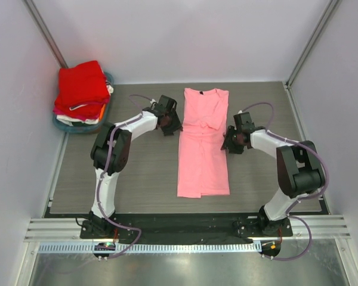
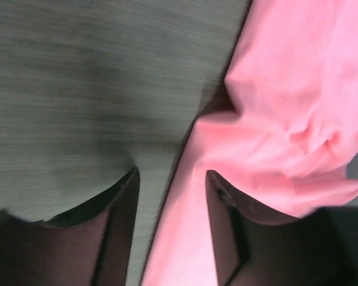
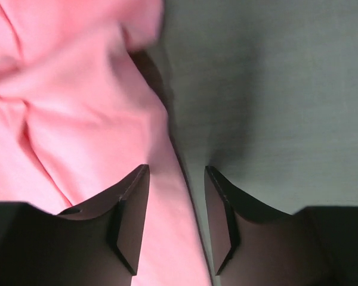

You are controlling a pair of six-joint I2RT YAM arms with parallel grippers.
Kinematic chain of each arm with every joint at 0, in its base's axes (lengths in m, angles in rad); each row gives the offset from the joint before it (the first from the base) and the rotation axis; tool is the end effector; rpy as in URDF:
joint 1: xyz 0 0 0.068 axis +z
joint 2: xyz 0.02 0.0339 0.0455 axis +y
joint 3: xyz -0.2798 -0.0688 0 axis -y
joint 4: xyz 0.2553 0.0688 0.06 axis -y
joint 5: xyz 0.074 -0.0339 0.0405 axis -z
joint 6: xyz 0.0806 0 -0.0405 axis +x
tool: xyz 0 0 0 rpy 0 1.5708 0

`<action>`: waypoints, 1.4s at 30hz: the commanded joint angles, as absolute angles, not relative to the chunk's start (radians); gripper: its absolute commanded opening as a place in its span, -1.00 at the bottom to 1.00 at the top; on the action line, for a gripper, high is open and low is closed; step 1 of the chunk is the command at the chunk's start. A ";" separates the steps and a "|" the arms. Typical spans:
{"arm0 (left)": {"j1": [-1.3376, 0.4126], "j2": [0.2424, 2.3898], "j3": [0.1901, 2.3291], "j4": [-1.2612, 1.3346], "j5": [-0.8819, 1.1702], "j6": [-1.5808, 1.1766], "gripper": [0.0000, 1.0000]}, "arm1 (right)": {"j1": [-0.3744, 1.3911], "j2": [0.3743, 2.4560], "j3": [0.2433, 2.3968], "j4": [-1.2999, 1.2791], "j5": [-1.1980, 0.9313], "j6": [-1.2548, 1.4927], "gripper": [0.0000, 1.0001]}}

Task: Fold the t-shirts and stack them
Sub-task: Fold the tshirt

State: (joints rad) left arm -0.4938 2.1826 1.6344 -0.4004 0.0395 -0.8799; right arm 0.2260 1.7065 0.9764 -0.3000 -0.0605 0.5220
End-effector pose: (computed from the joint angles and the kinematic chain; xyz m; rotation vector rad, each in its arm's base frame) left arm 0.4563 -0.2492 0.1351 -0.4874 2.5803 -0.5755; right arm 0.3572 0.0871 0.1327 0.3673 2.6136 0.3416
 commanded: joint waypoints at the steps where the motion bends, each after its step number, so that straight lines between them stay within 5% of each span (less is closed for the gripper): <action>1: -0.528 2.034 1.506 -0.439 0.009 -0.830 0.03 | 0.250 1.570 0.888 -0.374 -0.032 0.522 -0.02; 13: -0.729 1.602 1.076 -0.454 -0.024 -0.879 0.04 | 0.423 1.110 0.624 -0.646 0.058 0.684 -0.06; 28: -0.920 1.482 0.783 -0.371 -0.014 -1.045 -0.20 | 0.629 1.089 0.515 -0.686 0.140 0.877 -0.21; 35: -0.940 1.480 0.772 -0.361 -0.005 -1.063 -0.20 | 0.638 1.095 0.479 -0.640 0.120 0.884 -0.38; 42: -0.959 1.497 0.764 -0.334 0.031 -1.086 -0.25 | 0.640 1.060 0.471 -0.632 0.094 0.879 -0.81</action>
State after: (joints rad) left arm -0.9413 1.5024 0.7708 -0.3756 0.0059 -1.0637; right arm 0.6331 1.0721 0.4881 -0.6411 0.0937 0.8715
